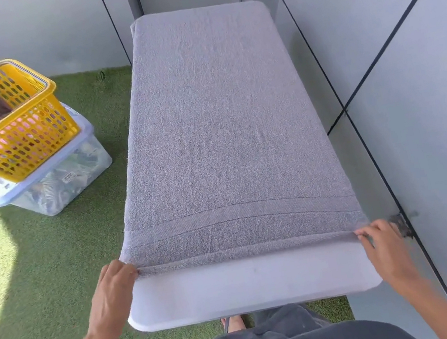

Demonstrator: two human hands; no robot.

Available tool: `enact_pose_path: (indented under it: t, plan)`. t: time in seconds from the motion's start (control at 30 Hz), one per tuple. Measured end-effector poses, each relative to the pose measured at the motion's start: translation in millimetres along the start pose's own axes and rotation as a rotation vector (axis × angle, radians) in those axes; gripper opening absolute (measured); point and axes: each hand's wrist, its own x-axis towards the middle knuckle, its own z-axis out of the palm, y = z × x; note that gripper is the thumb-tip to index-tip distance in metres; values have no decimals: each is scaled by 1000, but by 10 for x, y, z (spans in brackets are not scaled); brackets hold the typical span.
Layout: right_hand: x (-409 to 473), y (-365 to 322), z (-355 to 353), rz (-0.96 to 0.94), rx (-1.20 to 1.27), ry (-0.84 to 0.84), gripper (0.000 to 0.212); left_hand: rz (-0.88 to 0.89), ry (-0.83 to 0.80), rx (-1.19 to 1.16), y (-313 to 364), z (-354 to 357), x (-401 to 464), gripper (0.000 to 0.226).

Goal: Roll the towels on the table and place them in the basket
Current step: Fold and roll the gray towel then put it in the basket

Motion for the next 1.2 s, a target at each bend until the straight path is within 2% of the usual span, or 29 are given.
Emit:
enact_pose_path:
  t: [0.13, 0.23, 0.37, 0.5, 0.6, 0.67, 0.8, 0.87, 0.97, 1.03, 1.1, 1.13, 1.2]
  plan:
    - [-221, 19, 163, -58, -34, 0, 38, 33, 21, 56, 28, 227, -260, 41]
    - [-91, 12, 172, -56, 13, 9, 28, 25, 40, 47, 10, 241, -199, 41]
    - [75, 20, 110, -73, -2, -9, 14, 31, 36, 48, 54, 147, -26, 28]
    - [45, 213, 74, -96, -63, -155, 9, 64, -110, 14, -83, 31, 6, 30]
    - [120, 236, -82, -38, 24, -340, 8, -98, -254, -131, -114, -98, 102, 24]
    - [208, 152, -216, 54, 164, -405, 12, -194, -292, -201, -114, -147, 194, 20]
    - [301, -18, -237, 162, 281, -284, 18, -202, -248, -180, -129, -167, 349, 19]
    - [228, -18, -141, 128, 167, -143, 22, -133, -154, -115, -117, -126, 314, 19]
    - [-16, -25, -4, -19, -71, 54, 6, -65, -1, -25, 47, -1, 66, 14]
    - [-174, -17, 90, -113, -114, 79, 19, -51, 32, 17, 171, 115, -143, 27]
    - [-271, 23, 164, -114, -135, 34, 40, -18, 25, 49, 188, 224, -274, 38]
    - [-269, 36, 169, -105, -134, 28, 45, -17, 32, 59, 166, 256, -289, 41]
    - [-193, 29, 161, -90, -95, 26, 42, -45, 30, 41, 133, 263, -235, 41]
